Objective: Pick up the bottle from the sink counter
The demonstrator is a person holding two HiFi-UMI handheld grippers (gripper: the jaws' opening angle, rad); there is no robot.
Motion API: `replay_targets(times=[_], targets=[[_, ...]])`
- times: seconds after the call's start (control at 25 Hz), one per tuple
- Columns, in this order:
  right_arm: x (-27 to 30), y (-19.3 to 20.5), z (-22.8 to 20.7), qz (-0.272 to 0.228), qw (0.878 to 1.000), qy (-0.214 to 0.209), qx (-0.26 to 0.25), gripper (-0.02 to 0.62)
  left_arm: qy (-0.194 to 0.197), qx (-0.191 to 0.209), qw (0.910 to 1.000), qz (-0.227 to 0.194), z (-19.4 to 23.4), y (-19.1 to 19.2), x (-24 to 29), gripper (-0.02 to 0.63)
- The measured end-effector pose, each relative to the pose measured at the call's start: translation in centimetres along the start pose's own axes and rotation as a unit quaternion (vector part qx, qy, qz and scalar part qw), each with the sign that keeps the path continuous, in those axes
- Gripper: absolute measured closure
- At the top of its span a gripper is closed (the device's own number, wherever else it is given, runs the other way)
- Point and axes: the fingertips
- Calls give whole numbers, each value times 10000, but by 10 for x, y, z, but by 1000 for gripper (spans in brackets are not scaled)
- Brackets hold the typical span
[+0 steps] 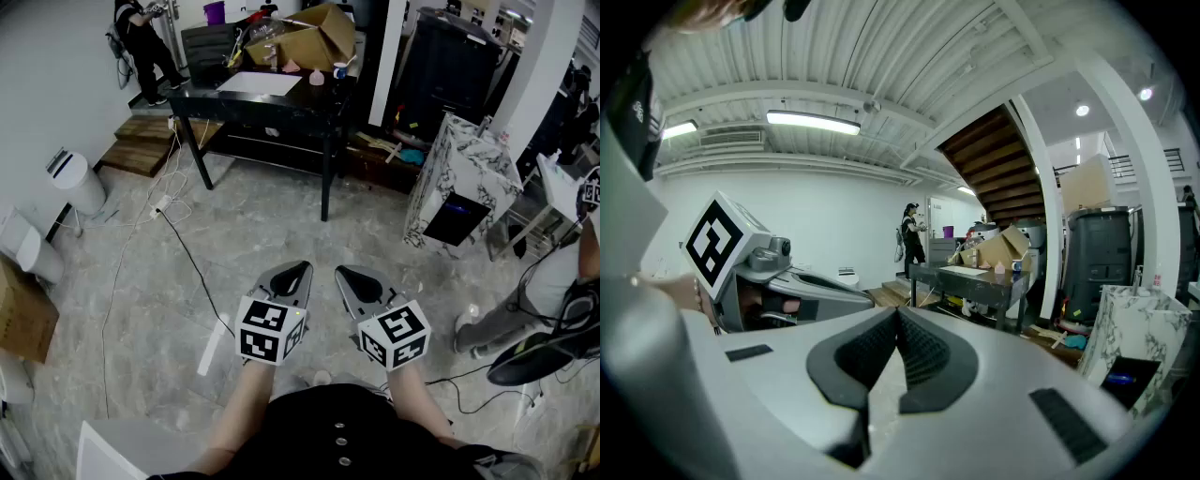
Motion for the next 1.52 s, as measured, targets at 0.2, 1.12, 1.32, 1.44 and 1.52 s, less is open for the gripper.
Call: replay_targets(times=[0.2,1.12,1.32,1.44,1.52], targets=[[4,1,-2,35,10000,-51,35,595,46,-12,10000,77,0,4,4,589],[-17,13,-57,-143,9999,5,89,589,220,58,9997,-120,-34,2,46,584],[-16,18,-69,-155,9997,19,184,569,120,7,9999,-110,-32,2,55,491],[-10,23,-77,-130,9995,53,282,557,124,-13,9999,-88,-27,3,63,470],[-5,28,-81,-45,9995,19,299,540,116,-73,9999,-20,-23,7,70,453]])
Point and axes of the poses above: the fingertips, and each gripper's own axes: x forward along the fingers, z to its left, y out of its underside, and after that the axes turned 1 degree about x, right-handed
